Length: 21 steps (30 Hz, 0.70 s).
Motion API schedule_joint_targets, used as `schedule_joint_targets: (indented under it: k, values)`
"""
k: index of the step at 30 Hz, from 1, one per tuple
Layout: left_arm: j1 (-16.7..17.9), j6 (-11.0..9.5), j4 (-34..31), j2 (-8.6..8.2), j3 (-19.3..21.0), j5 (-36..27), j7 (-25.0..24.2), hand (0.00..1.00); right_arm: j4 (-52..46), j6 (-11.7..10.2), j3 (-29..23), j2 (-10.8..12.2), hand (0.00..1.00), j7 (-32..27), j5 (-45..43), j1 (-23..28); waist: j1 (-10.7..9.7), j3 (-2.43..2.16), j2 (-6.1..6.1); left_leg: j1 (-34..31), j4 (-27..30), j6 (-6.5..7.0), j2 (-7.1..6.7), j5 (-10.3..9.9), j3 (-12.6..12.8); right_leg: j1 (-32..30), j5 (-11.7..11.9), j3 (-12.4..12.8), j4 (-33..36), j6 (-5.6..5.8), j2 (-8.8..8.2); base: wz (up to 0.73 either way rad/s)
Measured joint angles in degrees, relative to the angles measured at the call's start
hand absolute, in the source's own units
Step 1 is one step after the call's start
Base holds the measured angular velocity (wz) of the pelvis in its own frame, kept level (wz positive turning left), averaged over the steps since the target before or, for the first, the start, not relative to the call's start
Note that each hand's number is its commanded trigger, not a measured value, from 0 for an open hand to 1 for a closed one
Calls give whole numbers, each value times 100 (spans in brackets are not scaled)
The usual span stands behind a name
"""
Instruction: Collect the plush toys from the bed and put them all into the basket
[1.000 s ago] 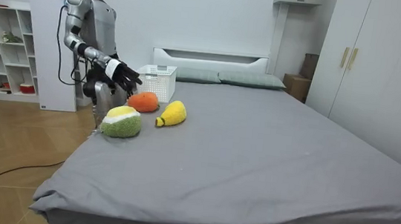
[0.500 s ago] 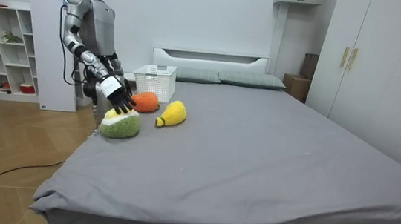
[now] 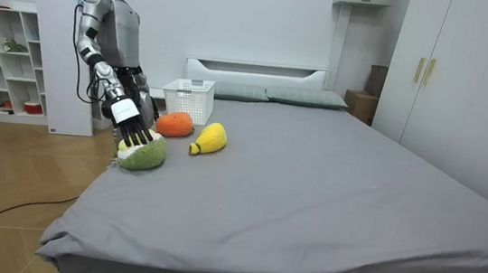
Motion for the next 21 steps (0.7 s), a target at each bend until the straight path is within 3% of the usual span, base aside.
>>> schedule_joint_targets:
  k: [7,8,9,10,11,12,21]
  values:
    - [-21,8,-41,0,16,213,-9,0,513,-51,-92,-67,0,155,-122,-26,110,7,-19,4,6,0,-1,-1,-5,58,18,11,-91,3,11,0]
    - [-30,8,-41,0,31,222,-8,0,582,-56,-92,-77,13,151,-155,-30,123,7,-18,4,5,0,-1,-1,-10,60,18,8,-91,2,11,4]
    - [-47,8,-41,0,66,221,-8,0,685,-54,-110,-94,13,143,-181,-40,138,7,-17,4,5,0,0,-2,-24,65,18,10,-91,3,11,5]
    - [-53,8,-37,-1,101,218,-8,0,829,-66,-151,-107,64,133,-182,-92,141,7,-17,4,5,-1,0,-2,-34,69,18,10,-91,3,12,4]
    - [-58,8,-34,-1,114,218,-8,0,918,-64,-162,-119,95,126,-186,-135,140,7,-16,5,5,-1,0,-2,-35,70,17,10,-92,2,13,0]
    - [-59,8,-31,-1,115,218,-8,0,1068,-65,-208,-135,100,103,-189,-202,145,6,-11,6,5,-1,0,-2,-35,72,18,11,-94,2,13,0]
    - [-60,9,-29,-3,109,224,-108,0,1581,-52,-310,-321,100,-220,-217,-335,141,-4,43,3,8,-2,-2,-2,-122,103,17,-34,-101,3,19,4]
